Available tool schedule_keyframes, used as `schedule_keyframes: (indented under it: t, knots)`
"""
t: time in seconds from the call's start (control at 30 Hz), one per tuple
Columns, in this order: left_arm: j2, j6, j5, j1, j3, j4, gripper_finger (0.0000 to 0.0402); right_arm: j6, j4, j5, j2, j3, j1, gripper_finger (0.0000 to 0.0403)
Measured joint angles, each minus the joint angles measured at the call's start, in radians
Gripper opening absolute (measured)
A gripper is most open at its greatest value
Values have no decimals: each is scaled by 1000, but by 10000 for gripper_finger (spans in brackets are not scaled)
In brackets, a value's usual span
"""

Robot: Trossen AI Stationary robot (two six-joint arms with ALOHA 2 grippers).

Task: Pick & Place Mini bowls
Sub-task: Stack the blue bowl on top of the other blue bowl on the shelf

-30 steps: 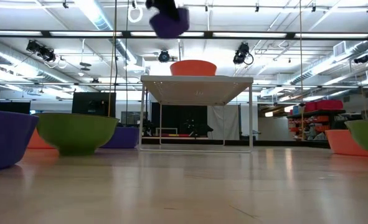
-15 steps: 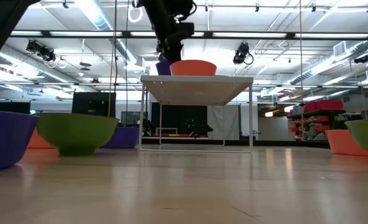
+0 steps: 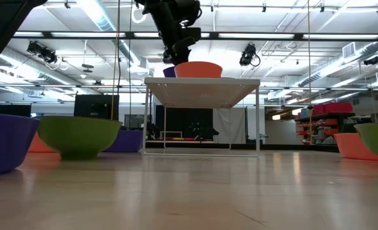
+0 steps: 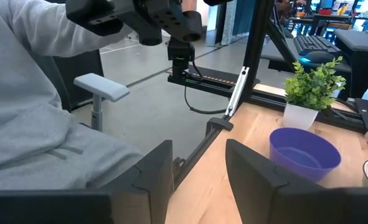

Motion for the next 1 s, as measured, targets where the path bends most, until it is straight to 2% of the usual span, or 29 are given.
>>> schedule_keyframes:
  t: [0.37, 1.0]
  knots:
    - [0, 23, -29, -1, 24, 69, 7, 0, -3, 0, 0, 0, 0, 150]
    - [18, 22, -2, 42, 23, 79, 7, 10, -2, -9, 0, 0, 1, 150]
